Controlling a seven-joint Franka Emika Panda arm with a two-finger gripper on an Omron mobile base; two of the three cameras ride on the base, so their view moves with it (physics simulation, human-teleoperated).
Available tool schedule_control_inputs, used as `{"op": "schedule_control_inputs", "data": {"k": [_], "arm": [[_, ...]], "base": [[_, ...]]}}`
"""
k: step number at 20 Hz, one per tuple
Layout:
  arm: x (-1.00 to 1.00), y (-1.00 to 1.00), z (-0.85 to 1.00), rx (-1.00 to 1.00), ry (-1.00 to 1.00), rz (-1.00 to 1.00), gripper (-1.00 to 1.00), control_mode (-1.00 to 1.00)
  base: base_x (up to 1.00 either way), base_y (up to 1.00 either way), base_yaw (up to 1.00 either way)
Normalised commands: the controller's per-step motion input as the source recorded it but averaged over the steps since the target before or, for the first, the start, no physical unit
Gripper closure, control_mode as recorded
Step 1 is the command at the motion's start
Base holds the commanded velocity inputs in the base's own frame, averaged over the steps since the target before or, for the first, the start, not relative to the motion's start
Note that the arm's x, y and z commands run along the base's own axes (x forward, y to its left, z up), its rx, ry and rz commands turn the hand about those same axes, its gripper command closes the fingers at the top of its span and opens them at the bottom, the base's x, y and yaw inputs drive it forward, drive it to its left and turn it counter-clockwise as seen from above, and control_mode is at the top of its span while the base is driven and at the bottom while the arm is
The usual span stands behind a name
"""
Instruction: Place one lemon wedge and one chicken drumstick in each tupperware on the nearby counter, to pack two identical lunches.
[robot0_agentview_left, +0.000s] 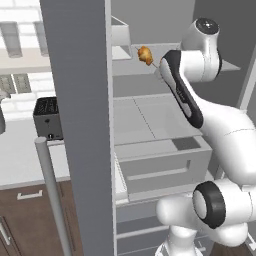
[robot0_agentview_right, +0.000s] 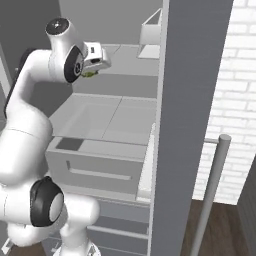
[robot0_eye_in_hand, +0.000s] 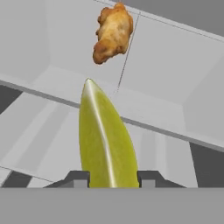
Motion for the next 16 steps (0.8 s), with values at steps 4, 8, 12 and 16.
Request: {"op": "schedule_control_inputs", "data": {"k": [4,8,12,16], "arm": [[-1.00,0.00,0.09,0.04,0.02,0.00,1.00,-1.00],[-1.00,0.00,-0.11,0.00,0.19,0.00,1.00,-1.00],[-1.00,0.00,-0.27,0.00,0.24,0.00,1.00,-1.00],[-1.00,0.00,-0.51,-0.01,0.22,0.00,1.00,-1.00]], "base": [[0.00,0.00,0.00],[0.00,0.00,0.00],[0.00,0.00,0.00],[0.00,0.00,0.00]]}}
